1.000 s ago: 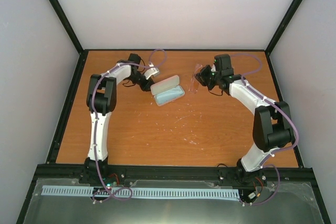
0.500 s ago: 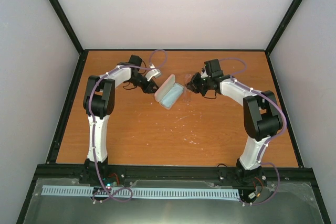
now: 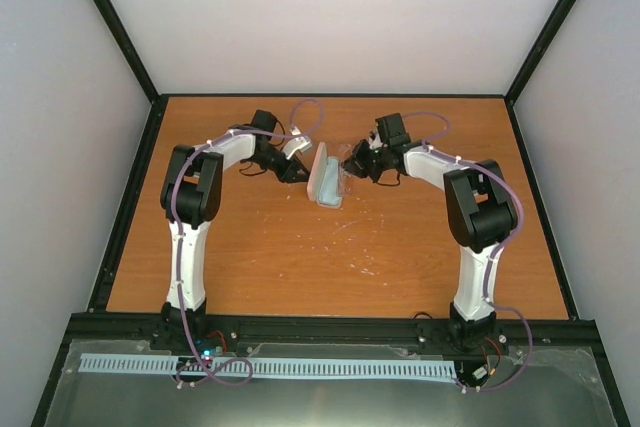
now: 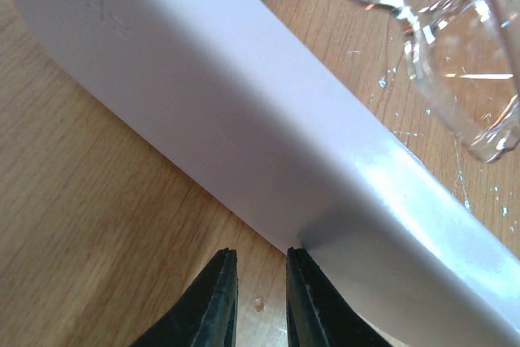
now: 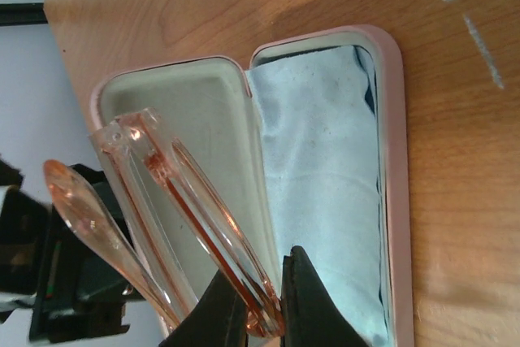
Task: Organize the sunglasses
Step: Adjust the sunglasses case at the center of the board, then place the sunglasses in the sunglasses case.
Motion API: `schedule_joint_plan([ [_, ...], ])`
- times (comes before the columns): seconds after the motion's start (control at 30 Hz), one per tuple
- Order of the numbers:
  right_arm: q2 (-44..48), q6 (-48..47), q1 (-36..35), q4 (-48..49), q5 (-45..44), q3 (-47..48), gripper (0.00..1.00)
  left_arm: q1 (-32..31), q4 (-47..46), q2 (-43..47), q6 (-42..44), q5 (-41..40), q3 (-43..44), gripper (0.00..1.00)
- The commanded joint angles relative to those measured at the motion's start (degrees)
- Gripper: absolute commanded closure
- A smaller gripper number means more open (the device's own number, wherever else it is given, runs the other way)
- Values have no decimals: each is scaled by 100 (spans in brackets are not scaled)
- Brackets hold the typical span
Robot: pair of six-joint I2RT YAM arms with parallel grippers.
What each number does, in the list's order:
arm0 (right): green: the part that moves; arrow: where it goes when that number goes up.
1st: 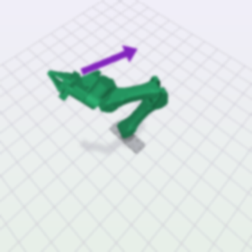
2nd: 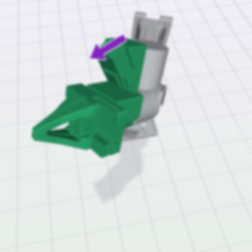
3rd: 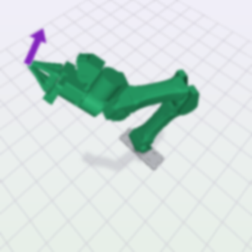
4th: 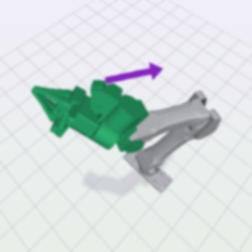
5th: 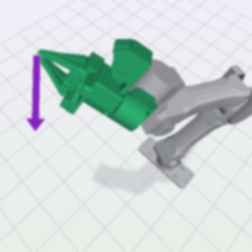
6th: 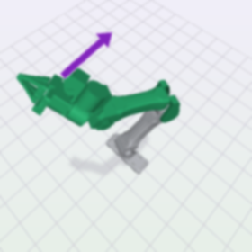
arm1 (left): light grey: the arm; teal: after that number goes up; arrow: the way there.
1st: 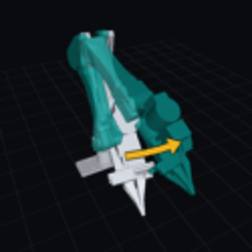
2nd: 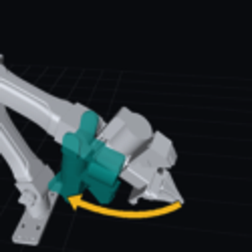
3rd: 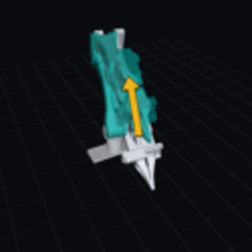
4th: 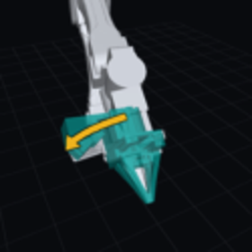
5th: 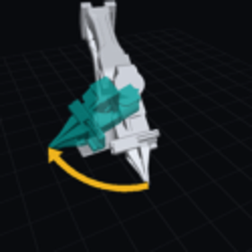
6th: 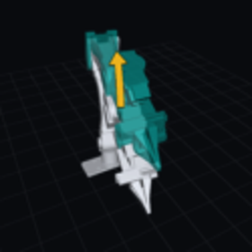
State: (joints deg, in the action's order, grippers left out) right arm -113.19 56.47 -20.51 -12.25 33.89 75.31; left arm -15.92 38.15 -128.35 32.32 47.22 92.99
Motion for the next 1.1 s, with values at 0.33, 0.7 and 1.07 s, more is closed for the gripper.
schedule_joint_plan([
  [0.33, -739, 425, -336, 269, -162, 537, 97, -28, -175, 192, -38, 235, -9, 81],
  [0.7, -811, 1215, -457, 915, -221, 260, 97, -29, -332, 281, -97, 340, -136, 82],
  [1.07, -1091, 877, -524, 58, -508, 718, 97, -28, -405, 369, -113, 366, -264, 82],
])
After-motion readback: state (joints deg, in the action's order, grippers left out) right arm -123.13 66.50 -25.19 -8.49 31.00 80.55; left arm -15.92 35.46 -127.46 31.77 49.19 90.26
